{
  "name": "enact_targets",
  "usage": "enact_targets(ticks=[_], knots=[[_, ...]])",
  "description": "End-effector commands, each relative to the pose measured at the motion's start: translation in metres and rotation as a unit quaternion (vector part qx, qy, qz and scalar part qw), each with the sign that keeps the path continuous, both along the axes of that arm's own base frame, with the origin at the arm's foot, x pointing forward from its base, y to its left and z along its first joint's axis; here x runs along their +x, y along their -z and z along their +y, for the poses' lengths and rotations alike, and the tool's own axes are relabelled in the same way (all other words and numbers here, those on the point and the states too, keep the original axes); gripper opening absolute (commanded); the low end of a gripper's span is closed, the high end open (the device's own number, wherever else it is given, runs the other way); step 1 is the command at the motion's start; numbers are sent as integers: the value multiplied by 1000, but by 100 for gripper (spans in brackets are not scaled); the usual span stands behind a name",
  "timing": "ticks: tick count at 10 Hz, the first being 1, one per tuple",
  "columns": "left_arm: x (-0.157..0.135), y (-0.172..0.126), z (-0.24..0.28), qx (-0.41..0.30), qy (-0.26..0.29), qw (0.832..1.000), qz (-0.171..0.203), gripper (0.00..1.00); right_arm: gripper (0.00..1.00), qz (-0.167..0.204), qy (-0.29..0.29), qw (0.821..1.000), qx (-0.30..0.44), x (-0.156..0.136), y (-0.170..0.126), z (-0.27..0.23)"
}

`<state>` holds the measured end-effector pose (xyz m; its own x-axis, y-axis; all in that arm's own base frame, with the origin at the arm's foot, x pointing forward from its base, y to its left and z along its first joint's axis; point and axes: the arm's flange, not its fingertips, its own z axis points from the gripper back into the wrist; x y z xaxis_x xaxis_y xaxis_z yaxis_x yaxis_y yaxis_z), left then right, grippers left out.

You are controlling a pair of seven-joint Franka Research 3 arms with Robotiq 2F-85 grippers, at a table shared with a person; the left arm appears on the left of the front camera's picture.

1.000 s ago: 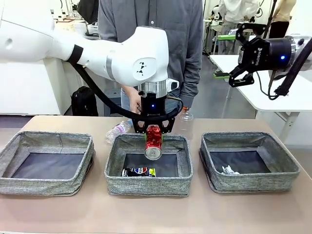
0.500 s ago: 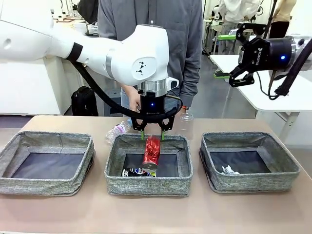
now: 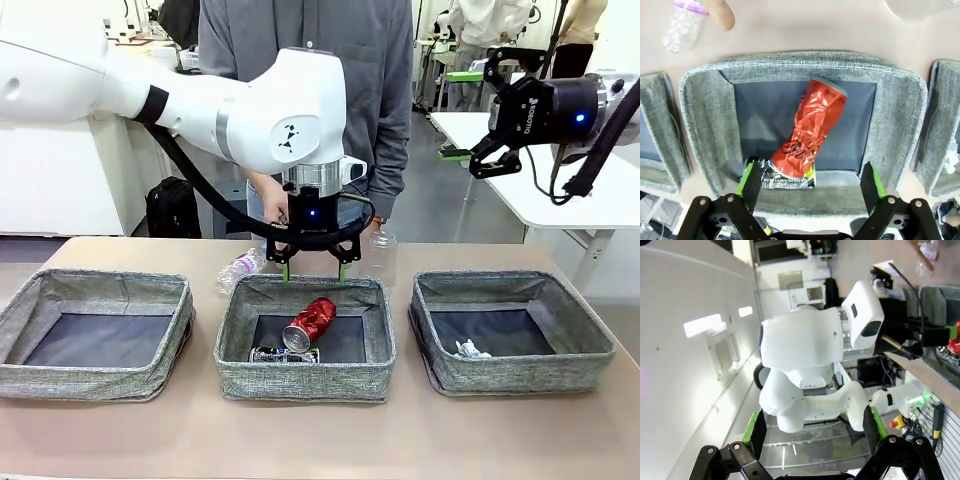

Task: Sort the waste into the appropriate baskets.
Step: Place the picked waste into the Fabric basket indicated by the person.

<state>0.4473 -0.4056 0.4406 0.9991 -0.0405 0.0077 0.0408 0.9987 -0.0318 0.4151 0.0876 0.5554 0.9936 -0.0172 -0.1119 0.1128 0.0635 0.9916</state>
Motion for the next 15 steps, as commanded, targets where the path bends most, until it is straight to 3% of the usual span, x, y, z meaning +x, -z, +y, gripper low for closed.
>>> enact_targets(ticks=[1, 3, 5, 7, 8, 9, 10, 11, 12, 13, 14, 15], knots=[[-4, -8, 8, -21, 3, 1000, 10, 100, 100, -2, 1, 1000, 5, 0, -2, 0], [-5, -49, 27, -74, 56, 993, 72, 100, 100, -2, 1, 1000, 5, 0, -2, 0], [-13, -118, 79, -174, 137, 962, 161, 100, 100, -2, 1, 1000, 5, 0, -2, 0], [-18, -159, 132, -281, 220, 917, 181, 100, 100, -2, 1, 1000, 5, 0, -2, 0], [-18, -169, 166, -333, 220, 901, 171, 100, 100, -2, 1, 1000, 5, 0, -2, 0], [-18, -173, 198, -393, 233, 877, 151, 100, 100, -2, 1, 1000, 5, 0, -2, 0], [-18, -171, 235, -455, 180, 867, 89, 100, 100, -2, 1, 1000, 5, 0, -2, 0], [-25, -162, 272, -512, 101, 853, -3, 100, 100, -2, 1, 1000, 5, 0, -2, 0], [-44, -146, 309, -555, 3, 825, -104, 100, 100, -2, 1, 1000, 5, 0, -2, 0], [-66, -133, 334, -574, -72, 796, -178, 100, 100, -2, 1, 1000, 5, 0, -2, 0], [-84, -121, 352, -594, -157, 755, -229, 100, 100, -2, 1, 1000, 5, 0, -2, 0], [-86, -110, 357, -614, -194, 735, -213, 100, 100, -2, 1, 1000, 5, 0, -2, 0]])
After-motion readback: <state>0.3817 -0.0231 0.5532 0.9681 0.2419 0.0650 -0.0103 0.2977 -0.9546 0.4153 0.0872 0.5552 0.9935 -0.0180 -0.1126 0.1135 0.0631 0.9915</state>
